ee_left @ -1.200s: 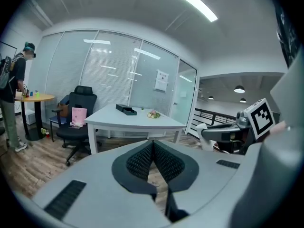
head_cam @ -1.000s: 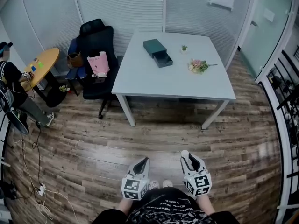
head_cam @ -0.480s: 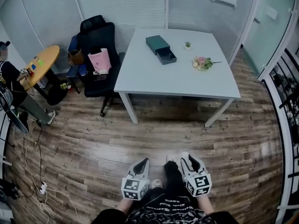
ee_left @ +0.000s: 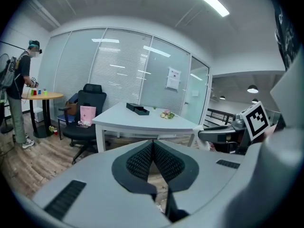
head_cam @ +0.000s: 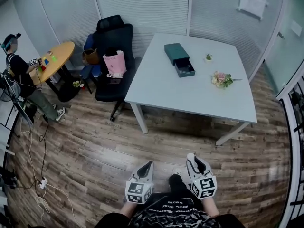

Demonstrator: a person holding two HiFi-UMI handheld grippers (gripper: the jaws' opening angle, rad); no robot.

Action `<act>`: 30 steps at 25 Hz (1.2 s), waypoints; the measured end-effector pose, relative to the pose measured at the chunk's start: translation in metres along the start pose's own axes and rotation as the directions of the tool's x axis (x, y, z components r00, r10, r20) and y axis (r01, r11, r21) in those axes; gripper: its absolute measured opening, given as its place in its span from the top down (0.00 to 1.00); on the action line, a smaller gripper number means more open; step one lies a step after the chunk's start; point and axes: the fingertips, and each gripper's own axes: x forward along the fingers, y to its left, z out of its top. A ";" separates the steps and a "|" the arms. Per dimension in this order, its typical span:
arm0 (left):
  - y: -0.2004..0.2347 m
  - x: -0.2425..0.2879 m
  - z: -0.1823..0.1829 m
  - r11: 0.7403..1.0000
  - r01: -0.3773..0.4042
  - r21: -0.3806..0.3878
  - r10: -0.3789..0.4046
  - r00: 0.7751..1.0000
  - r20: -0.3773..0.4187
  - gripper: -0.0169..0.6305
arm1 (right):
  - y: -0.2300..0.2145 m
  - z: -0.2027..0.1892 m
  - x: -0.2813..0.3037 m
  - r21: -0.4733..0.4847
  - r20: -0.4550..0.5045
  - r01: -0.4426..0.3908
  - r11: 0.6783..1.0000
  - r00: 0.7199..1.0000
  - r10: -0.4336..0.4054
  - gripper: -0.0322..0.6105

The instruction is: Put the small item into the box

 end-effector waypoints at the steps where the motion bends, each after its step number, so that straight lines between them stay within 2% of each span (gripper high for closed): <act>1: -0.001 0.010 0.004 1.000 -0.009 -0.001 0.009 1.000 0.003 0.94 | -0.007 0.005 0.008 -0.013 0.000 -0.014 1.000 1.000 0.014 0.74; 7: -0.010 0.078 0.036 0.999 -0.042 -0.001 0.042 0.999 0.019 0.94 | -0.061 0.034 0.054 -0.046 0.002 -0.081 0.996 0.997 0.081 0.74; 16: -0.026 0.153 0.061 0.997 -0.075 -0.024 0.076 0.997 0.016 0.94 | -0.134 0.054 0.092 -0.047 -0.016 -0.122 0.991 0.992 0.122 0.74; 24: -0.037 0.193 0.068 0.999 -0.051 0.003 0.051 0.999 -0.016 0.94 | -0.168 0.059 0.108 -0.023 -0.028 -0.102 0.995 0.994 0.101 0.74; 30: -0.026 0.223 0.075 1.000 -0.030 0.003 0.030 0.999 -0.034 0.94 | -0.183 0.059 0.125 0.009 -0.027 -0.074 0.997 0.997 0.074 0.74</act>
